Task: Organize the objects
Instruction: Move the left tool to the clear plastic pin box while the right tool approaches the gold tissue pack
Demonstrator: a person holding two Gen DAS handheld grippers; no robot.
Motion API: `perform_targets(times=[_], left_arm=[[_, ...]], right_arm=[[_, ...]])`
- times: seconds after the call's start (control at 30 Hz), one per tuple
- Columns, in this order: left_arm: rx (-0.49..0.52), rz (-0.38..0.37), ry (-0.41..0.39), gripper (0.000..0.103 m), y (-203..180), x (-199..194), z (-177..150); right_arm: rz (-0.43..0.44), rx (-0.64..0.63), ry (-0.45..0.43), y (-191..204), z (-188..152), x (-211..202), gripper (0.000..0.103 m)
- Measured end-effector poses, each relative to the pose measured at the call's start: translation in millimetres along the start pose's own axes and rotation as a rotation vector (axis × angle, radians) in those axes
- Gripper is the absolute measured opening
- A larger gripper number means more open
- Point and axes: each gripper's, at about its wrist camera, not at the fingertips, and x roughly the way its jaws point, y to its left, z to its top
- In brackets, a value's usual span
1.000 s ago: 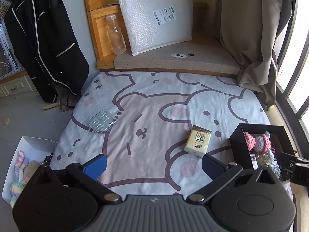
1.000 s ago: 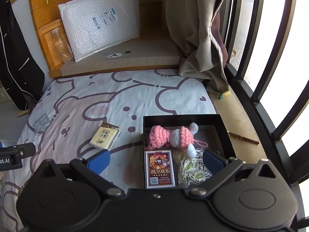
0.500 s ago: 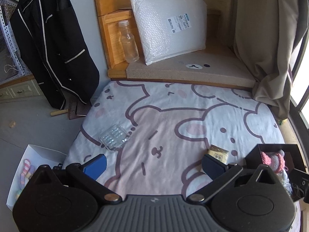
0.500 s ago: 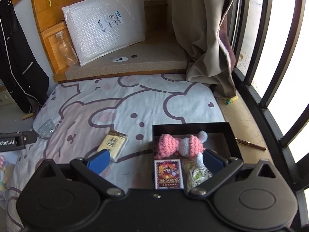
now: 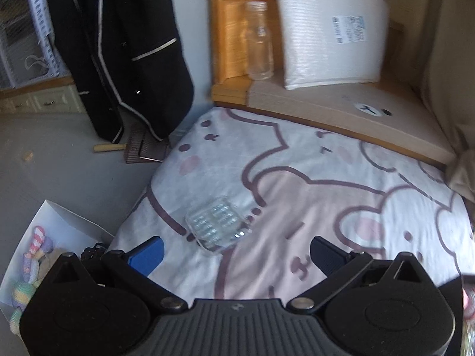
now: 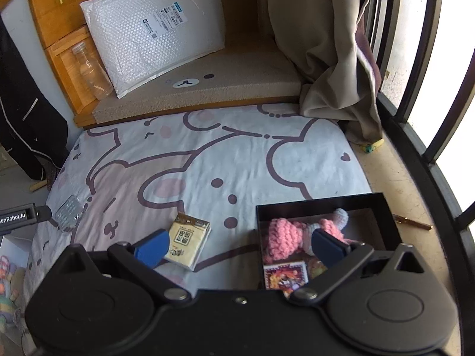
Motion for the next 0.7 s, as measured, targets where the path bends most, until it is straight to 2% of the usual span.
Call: perform_targets(times=[0.17, 0.3, 0.47, 0.7], left_arm=[[-0.108, -0.004, 0.019, 0.103, 20, 36, 12], [-0.174, -0.007, 0.025, 0.103, 30, 59, 18], [-0.204, 0.022, 0.047, 0.102, 27, 85, 21], [-0.164, 0.118, 0.091, 0.100, 11, 117, 17]], right_arm=[[0.020, 0.040, 0.033, 11, 10, 26, 0.102], [0.041, 0.108, 0.072, 15, 13, 48, 0.094], [0.070, 0.209, 0.120, 23, 6, 79, 0.089], [0.073, 0.194, 0.179, 35, -9, 114, 0.087]])
